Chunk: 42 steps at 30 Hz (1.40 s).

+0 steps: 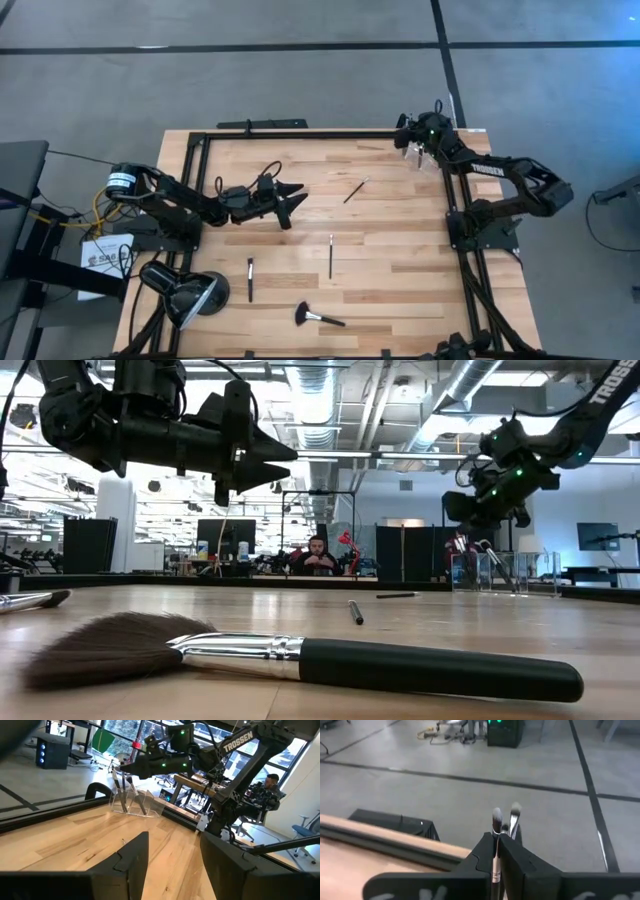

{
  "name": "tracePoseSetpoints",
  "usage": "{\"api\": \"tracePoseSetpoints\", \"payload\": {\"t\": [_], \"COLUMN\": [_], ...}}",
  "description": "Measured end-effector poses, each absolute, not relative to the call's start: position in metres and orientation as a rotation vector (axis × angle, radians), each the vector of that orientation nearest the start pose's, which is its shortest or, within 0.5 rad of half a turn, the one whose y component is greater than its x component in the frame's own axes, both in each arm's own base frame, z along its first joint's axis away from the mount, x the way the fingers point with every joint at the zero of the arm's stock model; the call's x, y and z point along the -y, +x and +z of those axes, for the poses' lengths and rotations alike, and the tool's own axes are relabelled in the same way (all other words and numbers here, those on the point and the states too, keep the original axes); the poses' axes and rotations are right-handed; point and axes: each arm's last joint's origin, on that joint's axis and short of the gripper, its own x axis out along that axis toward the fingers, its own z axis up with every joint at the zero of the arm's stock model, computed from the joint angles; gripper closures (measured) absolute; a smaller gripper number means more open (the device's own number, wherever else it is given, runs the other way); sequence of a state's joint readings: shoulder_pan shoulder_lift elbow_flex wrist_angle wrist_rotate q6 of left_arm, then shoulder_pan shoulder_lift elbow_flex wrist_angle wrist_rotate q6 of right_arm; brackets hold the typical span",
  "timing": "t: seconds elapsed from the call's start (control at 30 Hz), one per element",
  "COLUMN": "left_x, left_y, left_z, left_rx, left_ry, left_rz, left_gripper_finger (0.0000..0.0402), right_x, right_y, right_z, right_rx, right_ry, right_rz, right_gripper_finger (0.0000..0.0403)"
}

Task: Put items in baskets/containers
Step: Put the black eyeshadow brush into the transparent organizer, then put the black liner brush into the transparent organizer

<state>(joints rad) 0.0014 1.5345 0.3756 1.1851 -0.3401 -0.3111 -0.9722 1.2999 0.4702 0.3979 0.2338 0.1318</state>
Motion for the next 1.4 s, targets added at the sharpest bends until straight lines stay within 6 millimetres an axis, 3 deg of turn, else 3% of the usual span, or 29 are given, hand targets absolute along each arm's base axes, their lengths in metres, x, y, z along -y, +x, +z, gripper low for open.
{"api": "tracePoseSetpoints", "payload": {"t": [0.33,0.63,0.8,1.0,1.23,1.4], "left_x": [-0.01,-0.01,-0.01,-0.01,-0.006,-0.004], "left_y": [0.259,0.259,0.259,0.26,0.276,0.287], "left_z": [0.169,0.167,0.167,0.169,0.174,0.18], "left_rx": [0.076,0.065,0.059,0.064,-0.019,-0.082], "left_ry": [-0.319,-0.345,-0.345,-0.346,-0.333,-0.321], "left_rz": [0.333,0.335,0.336,0.335,0.33,0.335], "left_gripper_finger": [0.0227,0.0227,0.0227,0.0227,0.0227,0.0227], "right_x": [0.209,0.201,0.181,0.142,0.102,0.093], "right_y": [0.135,0.128,0.13,0.148,0.175,0.189], "right_z": [0.165,0.183,0.205,0.219,0.211,0.196], "right_rx": [-0.401,-0.366,-0.294,-0.29,-0.367,-0.428], "right_ry": [0.322,0.315,0.298,0.318,0.374,0.452], "right_rz": [-1.195,-1.198,-1.142,-0.927,-0.755,-0.731], "right_gripper_finger": [0.0347,0.0286,0.0245,0.0216,0.0228,0.0252]}}
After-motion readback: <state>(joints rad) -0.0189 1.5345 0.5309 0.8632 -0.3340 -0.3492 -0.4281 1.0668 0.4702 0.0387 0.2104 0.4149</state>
